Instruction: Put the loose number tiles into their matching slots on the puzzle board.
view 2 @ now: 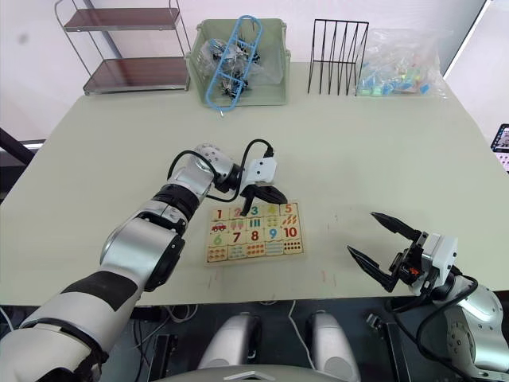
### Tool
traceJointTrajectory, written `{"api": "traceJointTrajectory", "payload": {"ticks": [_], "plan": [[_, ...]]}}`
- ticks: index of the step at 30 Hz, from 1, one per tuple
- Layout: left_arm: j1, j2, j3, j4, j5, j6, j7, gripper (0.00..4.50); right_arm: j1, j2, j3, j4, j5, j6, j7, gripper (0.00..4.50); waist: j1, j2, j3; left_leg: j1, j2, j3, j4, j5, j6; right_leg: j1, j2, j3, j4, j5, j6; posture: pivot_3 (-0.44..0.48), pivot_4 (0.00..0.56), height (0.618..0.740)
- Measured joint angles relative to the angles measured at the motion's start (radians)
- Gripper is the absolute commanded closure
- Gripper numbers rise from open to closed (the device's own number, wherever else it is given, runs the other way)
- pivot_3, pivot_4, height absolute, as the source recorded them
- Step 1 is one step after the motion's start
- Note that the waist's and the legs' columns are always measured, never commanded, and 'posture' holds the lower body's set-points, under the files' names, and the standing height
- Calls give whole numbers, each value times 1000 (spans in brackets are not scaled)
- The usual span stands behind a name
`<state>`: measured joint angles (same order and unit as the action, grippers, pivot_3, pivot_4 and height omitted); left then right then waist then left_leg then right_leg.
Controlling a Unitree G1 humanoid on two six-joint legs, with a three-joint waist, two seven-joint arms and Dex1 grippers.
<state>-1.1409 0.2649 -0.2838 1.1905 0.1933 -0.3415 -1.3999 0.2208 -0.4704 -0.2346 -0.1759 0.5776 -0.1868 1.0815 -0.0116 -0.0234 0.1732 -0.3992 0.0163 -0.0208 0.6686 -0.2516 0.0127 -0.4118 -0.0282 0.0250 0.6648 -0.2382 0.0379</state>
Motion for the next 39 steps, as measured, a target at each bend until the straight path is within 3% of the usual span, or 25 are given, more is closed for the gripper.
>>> {"api": "traceJointTrajectory", "payload": {"ticks": [11, 19, 25, 29, 32, 39], "plan": [[0, 2, 17, 0, -4, 11, 18, 4473, 0, 0, 0, 0, -1, 0, 0, 0, 0, 0, 0, 0, 0, 0, 0, 0, 0, 0, 0, 0, 0, 0, 0, 0, 150, 739], [-3, 33, 122, -55, -115, 113, -4, 4473, -24, -6, 1, 6, -1, 2, 10, 0, -1, 0, 0, 0, 0, 0, 0, 0, 0, 0, 0, 0, 0, 0, 0, 0, 150, 739], [100, 121, 237, -302, -278, 291, -58, 4473, -55, -30, 1, 45, 0, 15, 28, 0, -6, 1, 0, 1, 1, -1, 0, 0, 0, 0, 0, 0, 1, 0, 0, 0, 150, 739], [217, 177, 300, -499, -371, 421, -26, 4473, -81, -46, 3, 71, -1, 45, 26, 0, -2, 1, 0, 1, 1, -3, 0, 0, 0, 0, 0, 0, 2, 0, 0, 0, 150, 739], [332, 216, 357, -656, -426, 514, 52, 3677, -105, -56, 7, 88, -2, 59, 28, 0, -1, 1, 0, 1, 1, -5, 0, 0, 0, 0, -1, 0, 2, 0, 0, 0, 150, 739], [576, 286, 479, -1021, -555, 726, 245, 360, -154, -60, 22, 158, -17, 74, 40, 0, -2, 1, 0, 1, 3, -6, 0, 0, 0, 0, -3, 0, 2, 0, 0, 0, 150, 739]]}}
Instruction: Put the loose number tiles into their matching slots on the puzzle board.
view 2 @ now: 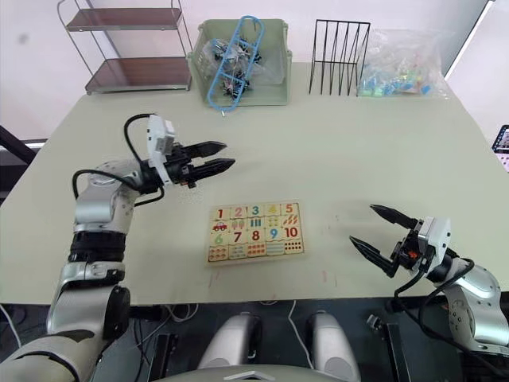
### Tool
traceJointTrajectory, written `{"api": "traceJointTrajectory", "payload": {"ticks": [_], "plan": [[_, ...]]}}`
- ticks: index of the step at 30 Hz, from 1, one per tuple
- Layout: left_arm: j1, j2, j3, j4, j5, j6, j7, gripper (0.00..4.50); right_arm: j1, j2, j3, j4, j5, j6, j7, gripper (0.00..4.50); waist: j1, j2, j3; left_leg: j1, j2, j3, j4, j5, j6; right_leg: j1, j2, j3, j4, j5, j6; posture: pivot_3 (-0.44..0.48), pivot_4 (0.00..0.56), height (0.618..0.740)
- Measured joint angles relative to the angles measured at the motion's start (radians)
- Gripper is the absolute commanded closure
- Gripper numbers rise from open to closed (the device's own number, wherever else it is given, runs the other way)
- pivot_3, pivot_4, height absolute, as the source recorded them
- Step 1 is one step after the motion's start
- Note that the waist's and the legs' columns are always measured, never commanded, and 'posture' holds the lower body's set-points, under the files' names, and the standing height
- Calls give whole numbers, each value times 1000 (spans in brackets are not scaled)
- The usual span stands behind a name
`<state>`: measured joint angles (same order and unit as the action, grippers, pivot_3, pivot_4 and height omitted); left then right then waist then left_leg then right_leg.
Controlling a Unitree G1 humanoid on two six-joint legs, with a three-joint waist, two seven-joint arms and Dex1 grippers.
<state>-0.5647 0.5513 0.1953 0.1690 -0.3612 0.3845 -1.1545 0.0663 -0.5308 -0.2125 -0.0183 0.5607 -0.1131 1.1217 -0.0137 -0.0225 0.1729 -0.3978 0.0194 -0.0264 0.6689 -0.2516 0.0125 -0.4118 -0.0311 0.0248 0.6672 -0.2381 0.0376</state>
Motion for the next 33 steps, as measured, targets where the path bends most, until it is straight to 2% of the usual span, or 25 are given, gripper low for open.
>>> {"api": "traceJointTrajectory", "payload": {"ticks": [1, 3, 5, 10, 13, 21, 30, 33], "plan": [[41, 15, 18, -52, -23, 32, 23, 29, -4, -1, -2, 13, -3, 0, 0, 0, 0, 0, 0, 1, 0, 0, 0, 0, 0, 0, 0, 0, 0, 0, 0, 0, 150, 739], [87, 27, 37, -102, -40, 56, 51, 29, -13, -1, 2, 33, -10, -1, 0, 0, 3, 0, 0, 1, 0, 0, 0, 0, 0, 0, 0, -1, 0, 0, 0, 0, 150, 739], [196, 56, 55, -173, -45, 60, 76, 29, -30, -3, -1, 58, -17, -6, 0, 0, 2, 1, 0, 1, 0, 1, 0, 0, 0, 1, 0, 1, 0, 0, 0, 0, 150, 739], [409, 56, 131, -297, -78, 88, 168, 29, -47, -10, -2, 106, -43, -12, -3, 0, 4, 1, 0, 1, 1, 0, 0, 0, 0, 1, -1, 0, 0, 0, 0, 0, 150, 739], [502, 44, 203, -376, -112, 92, 241, 29, -54, -21, -3, 116, -51, -13, -12, 0, 7, 1, 0, 2, 1, 1, 0, 0, 0, 2, -2, 0, -1, 0, 0, 0, 150, 739], [736, -24, 273, -468, -140, 89, 373, 29, -45, -43, -29, 154, -70, -11, -40, 0, 3, 1, 0, 2, 1, 1, -1, 0, 0, 2, -1, 0, -2, 0, 0, 0, 150, 739], [871, -44, 277, -499, -132, 53, 437, 29, -11, -36, -41, 165, -85, -37, -75, 0, 4, 1, -1, 2, 1, 2, -1, 0, 0, 2, -1, 0, -2, 0, 0, 0, 150, 739], [893, -59, 278, -505, -132, 41, 470, 29, 29, -10, -47, 139, -99, -49, -140, 0, 4, 1, -1, 2, 1, 2, -1, 0, 0, 2, -1, 0, -3, 0, 0, 0, 150, 739]]}}
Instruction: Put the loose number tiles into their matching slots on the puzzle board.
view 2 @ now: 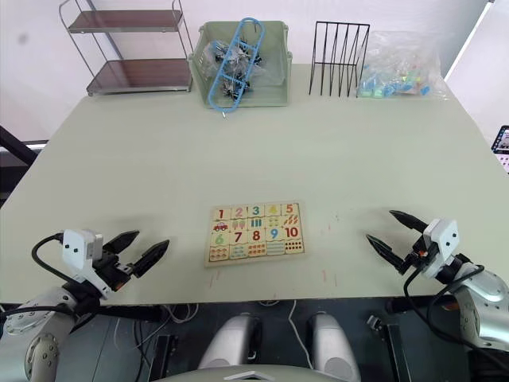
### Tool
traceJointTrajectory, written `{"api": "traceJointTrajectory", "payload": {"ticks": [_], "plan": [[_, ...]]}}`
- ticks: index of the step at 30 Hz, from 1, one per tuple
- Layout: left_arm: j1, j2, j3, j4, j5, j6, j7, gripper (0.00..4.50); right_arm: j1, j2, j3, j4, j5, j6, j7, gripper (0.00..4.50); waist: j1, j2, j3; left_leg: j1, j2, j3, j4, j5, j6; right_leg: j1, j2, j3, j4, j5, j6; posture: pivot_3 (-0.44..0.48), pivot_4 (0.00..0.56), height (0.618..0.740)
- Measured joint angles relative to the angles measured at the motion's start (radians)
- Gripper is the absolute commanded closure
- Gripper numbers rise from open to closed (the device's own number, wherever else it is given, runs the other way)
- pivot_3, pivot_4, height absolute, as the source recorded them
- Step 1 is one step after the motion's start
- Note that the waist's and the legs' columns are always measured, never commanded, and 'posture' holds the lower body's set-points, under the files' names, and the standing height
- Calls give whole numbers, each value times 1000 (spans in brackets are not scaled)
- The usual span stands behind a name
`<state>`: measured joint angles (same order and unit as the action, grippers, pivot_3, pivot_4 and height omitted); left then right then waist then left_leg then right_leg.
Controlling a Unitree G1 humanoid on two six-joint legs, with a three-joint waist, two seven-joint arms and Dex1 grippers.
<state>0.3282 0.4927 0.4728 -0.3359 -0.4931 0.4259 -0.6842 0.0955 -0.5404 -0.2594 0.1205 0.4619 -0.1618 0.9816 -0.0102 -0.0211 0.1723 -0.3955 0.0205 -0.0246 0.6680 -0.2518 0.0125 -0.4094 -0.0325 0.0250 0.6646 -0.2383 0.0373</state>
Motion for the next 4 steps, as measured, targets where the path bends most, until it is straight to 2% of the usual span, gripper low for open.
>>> {"api": "traceJointTrajectory", "payload": {"ticks": [4], "plan": [[14, -7, -1, -1, 4, -16, 33, 29, 48, 11, -5, -38, -27, -3, -71, 0, 0, 0, 0, 0, 0, 0, 0, 0, 0, 0, 0, 0, 0, 0, 0, 0, 150, 739]]}}
